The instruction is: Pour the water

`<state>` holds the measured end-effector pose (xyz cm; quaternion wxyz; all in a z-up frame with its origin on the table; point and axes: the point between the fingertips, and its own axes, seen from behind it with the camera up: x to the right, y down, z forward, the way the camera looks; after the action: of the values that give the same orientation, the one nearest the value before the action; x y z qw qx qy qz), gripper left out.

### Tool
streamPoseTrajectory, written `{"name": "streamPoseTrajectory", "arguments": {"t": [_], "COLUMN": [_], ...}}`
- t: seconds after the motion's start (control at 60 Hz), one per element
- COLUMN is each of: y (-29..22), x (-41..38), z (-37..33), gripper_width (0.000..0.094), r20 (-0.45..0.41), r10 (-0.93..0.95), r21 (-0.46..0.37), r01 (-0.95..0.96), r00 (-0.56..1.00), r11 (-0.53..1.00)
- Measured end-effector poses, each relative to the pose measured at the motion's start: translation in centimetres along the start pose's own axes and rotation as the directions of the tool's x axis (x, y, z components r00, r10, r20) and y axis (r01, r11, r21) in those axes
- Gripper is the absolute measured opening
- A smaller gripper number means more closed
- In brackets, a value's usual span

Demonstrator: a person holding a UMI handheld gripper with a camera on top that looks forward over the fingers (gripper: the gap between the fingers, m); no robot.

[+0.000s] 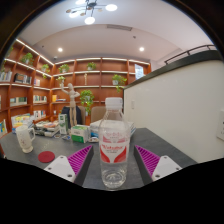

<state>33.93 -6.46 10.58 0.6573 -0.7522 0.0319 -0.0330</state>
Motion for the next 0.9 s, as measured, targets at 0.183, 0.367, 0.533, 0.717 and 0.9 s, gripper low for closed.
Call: {"name": "streamPoseTrajectory", "arguments": {"t": [0.183,0.367,0.533,0.717,0.9], "y": [-0.3,-0.6,-0.5,-0.8,-2.9], "x": [0.4,-0.2,-0.7,-2.3,-9.8], "z": [2.5,3.1,3.5,3.7,4.0], "gripper_width": [0.0673,0.0426,0.0374,0.0371,0.0371], "r20": [-0.014,-0.013,-0.015,-0.023,0.002], "r10": [0.044,-0.019,-0.077,-0.222,-0.607], "r21": [0.0,0.017,0.019,-0.015,0.005], "r01": [-0.044,0.02,0.077,0.221,0.607], "r00": [0.999,1.0,0.997,0.975,0.795], "r11": [0.999,1.0,0.997,0.975,0.795]}}
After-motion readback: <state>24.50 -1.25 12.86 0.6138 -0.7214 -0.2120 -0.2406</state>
